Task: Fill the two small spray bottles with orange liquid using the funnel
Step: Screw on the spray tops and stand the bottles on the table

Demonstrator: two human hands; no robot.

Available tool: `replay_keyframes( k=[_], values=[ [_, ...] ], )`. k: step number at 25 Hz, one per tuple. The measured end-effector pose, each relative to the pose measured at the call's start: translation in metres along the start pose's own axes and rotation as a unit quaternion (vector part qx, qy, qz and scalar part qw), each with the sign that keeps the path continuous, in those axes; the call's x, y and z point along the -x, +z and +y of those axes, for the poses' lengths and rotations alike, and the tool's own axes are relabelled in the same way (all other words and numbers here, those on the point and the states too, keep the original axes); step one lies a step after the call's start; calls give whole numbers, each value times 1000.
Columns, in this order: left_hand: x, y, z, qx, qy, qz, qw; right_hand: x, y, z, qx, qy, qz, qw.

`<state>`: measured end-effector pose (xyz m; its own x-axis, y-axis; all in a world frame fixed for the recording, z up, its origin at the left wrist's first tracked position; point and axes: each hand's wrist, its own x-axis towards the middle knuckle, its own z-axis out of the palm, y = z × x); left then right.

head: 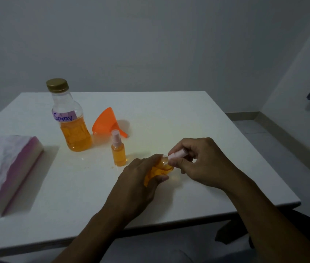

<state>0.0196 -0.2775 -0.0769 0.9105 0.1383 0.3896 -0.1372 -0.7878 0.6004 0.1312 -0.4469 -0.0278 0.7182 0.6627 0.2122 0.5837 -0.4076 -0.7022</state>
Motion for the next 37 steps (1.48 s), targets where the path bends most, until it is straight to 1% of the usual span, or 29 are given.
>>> replay_keyframes(
  k=[4, 6, 8, 10, 12, 15, 17, 18, 20, 22, 24, 26, 28, 29, 30, 33, 37],
  values=[
    [2, 4, 6, -76, 24, 78, 994, -2, 7, -5, 5, 6, 37, 999],
    [-1, 2, 7, -88, 47, 108, 989, -1, 6, -7, -26, -4, 56, 998],
    [-4, -3, 6, -75, 38, 119, 989, 0, 5, -10, -87, 3, 67, 994],
    [-4, -4, 7, -56, 17, 112, 992, 2, 1, -14, -139, 20, 89, 986],
    [-2, -1, 8, -53, 14, 99, 994, 1, -1, -16, -125, 14, 111, 986],
    [-1, -1, 4, -40, 7, 88, 995, -2, 2, -19, -86, -3, 108, 990],
    [0, -2, 0, -26, 3, 75, 997, -4, 2, -21, -95, 3, 106, 990],
    [-1, -4, -1, -12, 2, 66, 998, -5, 1, -22, -117, 10, 120, 986],
    [-3, -8, 1, 45, -8, 32, 998, -6, -7, -19, -193, 34, 185, 963],
    [-4, -11, 3, 111, -32, -29, 993, -5, -19, -12, -244, 63, 246, 936],
    [-3, -12, 8, 185, -61, -71, 978, -1, -26, -5, -251, 90, 256, 929],
    [-4, -11, 16, 258, -64, -70, 962, 3, -27, 0, -235, 108, 248, 934],
    [-5, -8, 25, 331, -69, -40, 940, 5, -26, 1, -215, 111, 242, 940],
    [-7, -7, 28, 351, -79, -23, 933, 5, -25, 0, -207, 108, 240, 942],
    [-9, -5, 32, 350, -81, -7, 933, 5, -25, 1, -201, 106, 239, 944],
    [-16, 1, 37, 303, -60, 30, 951, 5, -25, 1, -193, 108, 242, 945],
    [-19, 10, 32, 281, -43, 27, 958, 4, -26, 3, -196, 107, 245, 944]
  ],
)
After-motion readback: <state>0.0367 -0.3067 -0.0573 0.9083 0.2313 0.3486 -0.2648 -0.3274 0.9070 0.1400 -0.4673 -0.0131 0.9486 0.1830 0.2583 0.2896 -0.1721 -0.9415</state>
